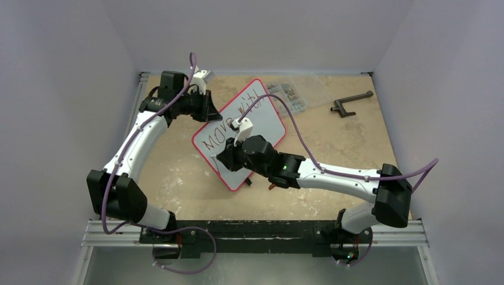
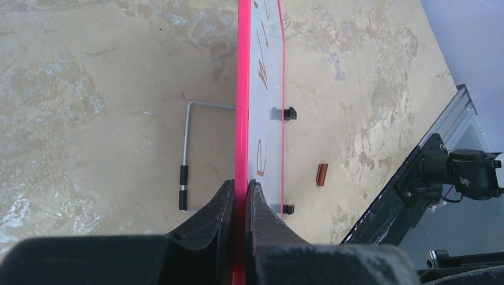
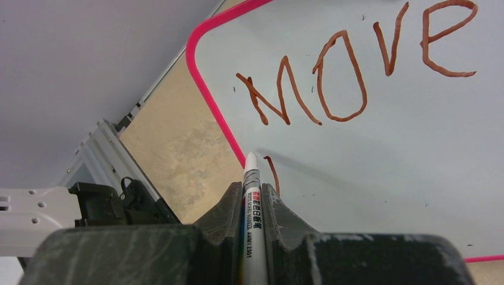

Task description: Write a sentence on the whiteboard

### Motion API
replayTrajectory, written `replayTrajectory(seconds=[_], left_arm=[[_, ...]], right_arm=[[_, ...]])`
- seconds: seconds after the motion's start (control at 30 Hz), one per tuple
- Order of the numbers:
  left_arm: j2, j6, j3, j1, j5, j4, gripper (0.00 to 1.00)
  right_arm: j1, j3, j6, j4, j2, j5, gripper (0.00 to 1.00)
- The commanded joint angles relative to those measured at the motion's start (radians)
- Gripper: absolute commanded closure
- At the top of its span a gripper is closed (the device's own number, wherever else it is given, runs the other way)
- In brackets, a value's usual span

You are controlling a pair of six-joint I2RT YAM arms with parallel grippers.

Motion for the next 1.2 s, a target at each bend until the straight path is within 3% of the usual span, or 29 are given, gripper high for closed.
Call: replayTrajectory(seconds=[0.0, 0.73, 1.17], left_arm=[[-0.029, 0.045, -0.009, -0.006, -0.089, 0.011, 1.0], [-0.028, 0.046, -0.008, -0.013, -0.096, 0.009, 1.0], [-0.027, 0.049, -0.008, -0.014, -0.101, 0.005, 1.0]], right_arm=[[0.001, 0.054, -0.004, -0.002, 0.008, 0.061, 1.0], [-0.003, 0.015, 0.052, -0.089, 0.029, 0.195, 1.0], [-0.001, -0.043, 0.024, -0.032, 0.035, 0.101, 1.0]])
